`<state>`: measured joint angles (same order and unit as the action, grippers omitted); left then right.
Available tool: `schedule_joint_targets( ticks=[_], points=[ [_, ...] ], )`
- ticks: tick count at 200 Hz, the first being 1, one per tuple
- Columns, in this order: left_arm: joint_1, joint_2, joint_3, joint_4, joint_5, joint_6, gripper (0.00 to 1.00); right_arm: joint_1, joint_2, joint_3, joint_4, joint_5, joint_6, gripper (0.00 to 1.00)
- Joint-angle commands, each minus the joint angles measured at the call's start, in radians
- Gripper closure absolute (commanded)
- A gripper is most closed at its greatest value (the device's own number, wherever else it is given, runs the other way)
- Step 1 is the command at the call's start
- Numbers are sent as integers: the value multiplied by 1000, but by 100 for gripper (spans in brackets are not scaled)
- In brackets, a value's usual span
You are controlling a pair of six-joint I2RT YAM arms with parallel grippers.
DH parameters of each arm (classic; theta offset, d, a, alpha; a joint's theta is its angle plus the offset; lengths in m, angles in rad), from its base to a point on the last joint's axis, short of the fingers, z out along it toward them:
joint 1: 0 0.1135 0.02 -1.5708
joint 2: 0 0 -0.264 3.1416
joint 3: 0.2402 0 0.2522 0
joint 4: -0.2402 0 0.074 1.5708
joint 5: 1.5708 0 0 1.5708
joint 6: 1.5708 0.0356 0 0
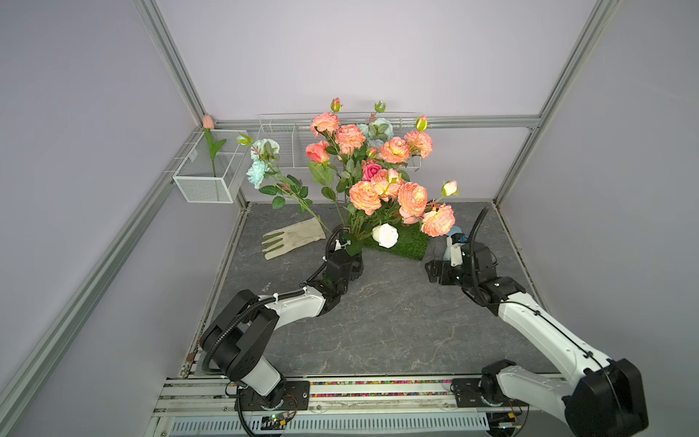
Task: Pick out pink flowers from the vase
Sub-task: Pick up the flower from the vase.
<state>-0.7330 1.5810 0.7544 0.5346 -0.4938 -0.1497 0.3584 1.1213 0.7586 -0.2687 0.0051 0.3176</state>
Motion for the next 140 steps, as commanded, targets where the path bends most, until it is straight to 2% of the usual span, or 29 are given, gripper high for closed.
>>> schedule_joint_targets(
  ticks=[1,8,32,67,96,119,140],
  points=[
    [4,17,34,-92,29,-66,91,35,-31,-23,12,-42,-21,6],
    [4,23,46,-119,28,-78,100,50,-39,-29,15,-55,-21,7],
    [4,32,75,-203,24,-134,100,139,-76,-52,34,-70,-23,8],
    [4,9,23,-141,45,-197,100,321,-131,-68,82,-36,-54,12],
    [3,16,28,-145,76,-201,100,439,-108,0,115,18,-102,16],
    [-3,18,25,-137,82,-194,100,469,-58,74,149,81,-123,21],
    [-15,13,12,-124,77,-176,100,461,0,113,209,152,-124,33]
  ],
)
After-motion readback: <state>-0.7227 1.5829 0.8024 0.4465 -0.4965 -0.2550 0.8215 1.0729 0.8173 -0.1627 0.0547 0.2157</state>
